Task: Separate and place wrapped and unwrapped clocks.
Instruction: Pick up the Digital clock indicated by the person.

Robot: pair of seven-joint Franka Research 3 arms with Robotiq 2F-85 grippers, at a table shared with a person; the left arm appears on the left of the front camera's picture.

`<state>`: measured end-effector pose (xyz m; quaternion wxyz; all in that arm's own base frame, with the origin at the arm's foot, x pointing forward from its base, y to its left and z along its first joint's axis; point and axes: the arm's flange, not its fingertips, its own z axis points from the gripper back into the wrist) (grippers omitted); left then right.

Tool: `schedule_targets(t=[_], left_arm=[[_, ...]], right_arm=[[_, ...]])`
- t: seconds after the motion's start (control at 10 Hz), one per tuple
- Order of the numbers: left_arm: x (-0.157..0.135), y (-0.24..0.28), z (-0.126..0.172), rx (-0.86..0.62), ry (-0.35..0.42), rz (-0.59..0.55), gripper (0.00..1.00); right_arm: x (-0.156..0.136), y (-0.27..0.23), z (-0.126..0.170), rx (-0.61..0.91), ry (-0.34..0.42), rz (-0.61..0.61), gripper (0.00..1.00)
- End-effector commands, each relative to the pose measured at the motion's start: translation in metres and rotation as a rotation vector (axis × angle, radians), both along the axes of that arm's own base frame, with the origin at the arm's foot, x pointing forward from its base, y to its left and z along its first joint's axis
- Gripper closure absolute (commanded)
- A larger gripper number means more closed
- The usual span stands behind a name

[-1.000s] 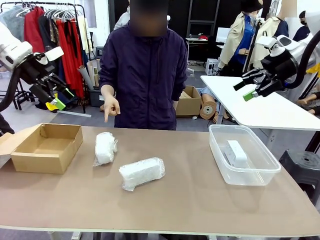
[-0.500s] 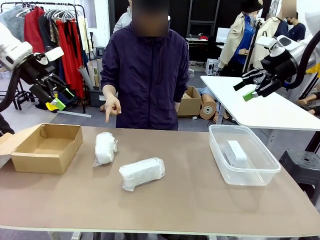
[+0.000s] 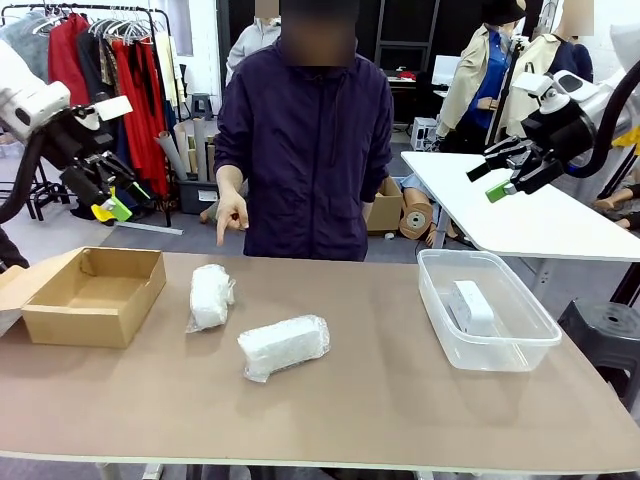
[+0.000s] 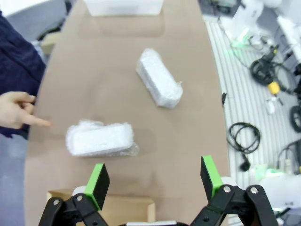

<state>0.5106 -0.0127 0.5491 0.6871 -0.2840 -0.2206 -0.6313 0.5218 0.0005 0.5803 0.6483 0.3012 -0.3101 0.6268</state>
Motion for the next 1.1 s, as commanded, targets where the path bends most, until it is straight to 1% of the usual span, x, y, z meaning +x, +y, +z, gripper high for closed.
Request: schedule_targets(t=[0.0,0.1,0.3,0.4,0.5,0.6,0.7,0.8,1.0], left_arm=[[0.009,-0.021,0.008,-0.009,0.065,0.097,0.00],[0.009,-0.036,0.009,-0.005,0.071,0.207,0.00],[0.010,-0.053,0.017,0.035,0.073,0.315,0.00],[0.012,-0.061,0.015,0.064,0.072,0.364,0.00],[0.015,-0.063,0.013,0.146,0.091,0.437,0.00],[0.017,-0.073,0.009,0.165,0.073,0.458,0.00],[0.016,-0.073,0.012,0.139,0.065,0.366,0.00],[0.023,-0.065,0.016,0.109,0.063,0.414,0.00],[0.023,-0.065,0.016,0.109,0.063,0.414,0.00]], right_arm=[[-0.006,0.000,-0.001,-0.006,-0.010,0.007,0.00],[-0.006,0.000,-0.001,-0.006,-0.010,0.007,0.00],[-0.006,0.000,-0.001,-0.006,-0.010,0.007,0.00],[-0.006,0.000,-0.001,-0.006,-0.010,0.007,0.00],[-0.006,0.000,-0.001,-0.006,-0.010,0.007,0.00],[-0.006,0.000,-0.001,-0.006,-0.010,0.007,0.00],[-0.006,0.000,-0.001,-0.006,-0.010,0.007,0.00],[-0.006,0.000,-0.001,-0.006,-0.010,0.007,0.00],[-0.006,0.000,-0.001,-0.006,-0.010,0.007,0.00]])
